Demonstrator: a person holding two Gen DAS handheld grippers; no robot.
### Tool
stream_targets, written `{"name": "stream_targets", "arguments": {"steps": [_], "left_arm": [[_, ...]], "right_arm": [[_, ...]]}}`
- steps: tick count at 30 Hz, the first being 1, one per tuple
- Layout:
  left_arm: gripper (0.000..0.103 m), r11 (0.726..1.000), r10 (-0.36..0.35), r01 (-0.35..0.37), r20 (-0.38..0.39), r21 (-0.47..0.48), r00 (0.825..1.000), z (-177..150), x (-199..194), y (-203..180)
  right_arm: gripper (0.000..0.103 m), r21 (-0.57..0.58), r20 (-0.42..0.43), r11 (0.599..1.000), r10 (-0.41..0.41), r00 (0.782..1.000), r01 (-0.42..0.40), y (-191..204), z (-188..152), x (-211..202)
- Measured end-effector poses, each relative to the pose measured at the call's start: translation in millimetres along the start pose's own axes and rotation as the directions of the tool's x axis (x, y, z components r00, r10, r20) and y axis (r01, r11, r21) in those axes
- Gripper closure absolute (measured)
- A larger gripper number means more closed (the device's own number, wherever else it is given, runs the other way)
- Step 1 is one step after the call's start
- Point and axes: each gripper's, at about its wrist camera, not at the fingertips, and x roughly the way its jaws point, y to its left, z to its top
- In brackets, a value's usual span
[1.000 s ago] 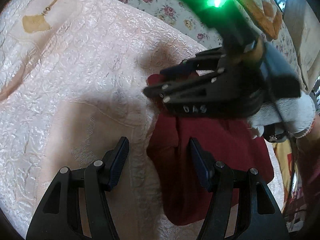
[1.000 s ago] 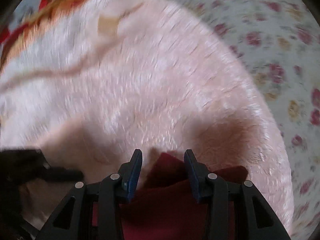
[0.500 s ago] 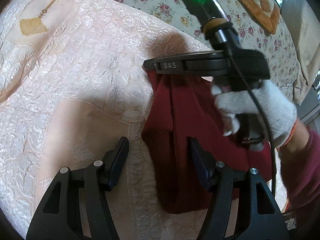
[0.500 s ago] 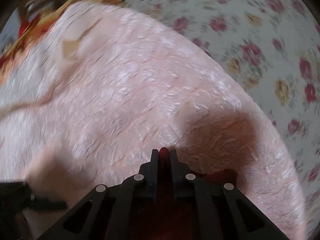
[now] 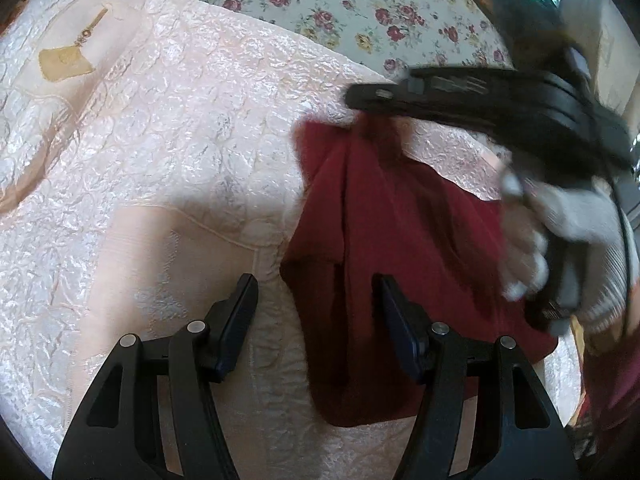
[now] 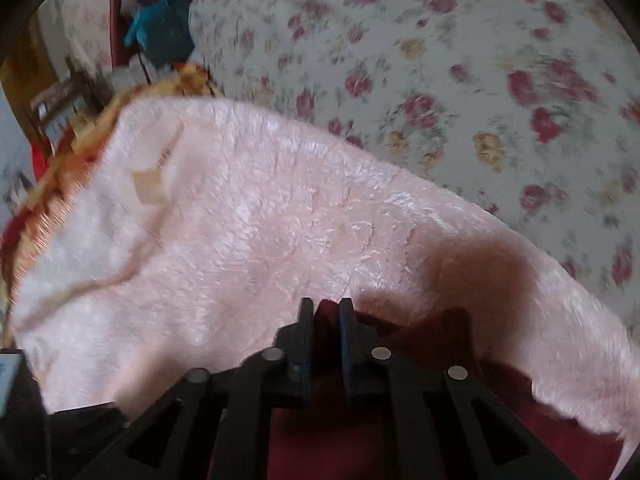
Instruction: Fold small clothes
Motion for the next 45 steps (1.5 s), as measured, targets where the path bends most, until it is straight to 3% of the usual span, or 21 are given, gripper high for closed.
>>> {"name": "stream_targets", "arguments": {"steps": [3,8,12,16,17,19,23,27,29,32,34,40,45], "left_arm": [[0.041,1.000,0.008,-0.008,0.010,-0.021,1.000,2,-2,2],[0.041,0.999,0.036,-0.035,0.020,-0.007,0.999,2,-1,2],[0.041,0.998,0.059,-0.060,0.026,0.013,0.998,1,1,0],[0.041,0.998,0.066,-0.066,0.029,0.015,0.997,1,3,-1],[0.041,0.998,0.065,-0.066,0.029,0.016,0.997,1,3,-2],[0.041,0.998,0.066,-0.067,0.029,0.017,0.997,1,4,-1],[0.041,0.998,0.065,-0.065,0.028,0.013,0.998,1,6,-1],[0.040,0.998,0.064,-0.065,0.028,0.011,0.998,1,7,-1],[0.040,0.998,0.064,-0.065,0.026,0.007,0.998,1,7,0],[0.039,0.997,0.072,-0.072,0.027,0.010,0.997,0,8,-1],[0.038,0.997,0.076,-0.077,0.028,0.014,0.997,1,9,-4],[0.035,0.997,0.071,-0.071,0.033,0.016,0.997,2,12,-9],[0.035,0.999,0.029,-0.030,0.041,0.028,0.999,-2,12,-15]], "right_arm": [[0.081,0.043,0.006,0.999,0.027,1.000,-0.027,2,-25,-19],[0.080,0.058,-0.083,0.998,0.006,0.997,-0.001,4,-55,-13],[0.078,0.140,-0.105,0.990,0.017,0.994,-0.003,-6,-61,-1],[0.076,0.143,-0.105,0.990,0.012,0.994,0.003,-5,-54,-9],[0.073,0.141,-0.108,0.990,0.001,0.994,0.014,-4,-51,-10],[0.051,0.150,-0.109,0.988,-0.008,0.994,0.024,-2,-47,-10],[0.050,0.149,-0.128,0.988,-0.011,0.992,0.030,11,-39,1],[0.035,0.096,-0.161,0.989,-0.095,0.982,0.111,30,-34,19],[0.035,0.059,-0.182,0.984,-0.156,0.971,0.169,34,-36,29],[0.036,0.040,-0.176,0.980,-0.184,0.967,0.194,31,-39,33],[0.053,0.043,-0.168,0.979,-0.190,0.967,0.199,24,-41,28],[0.072,0.119,-0.134,0.990,-0.053,0.990,0.069,2,-46,7],[0.079,0.152,-0.082,0.988,0.017,0.997,-0.005,-6,-48,-15]]}}
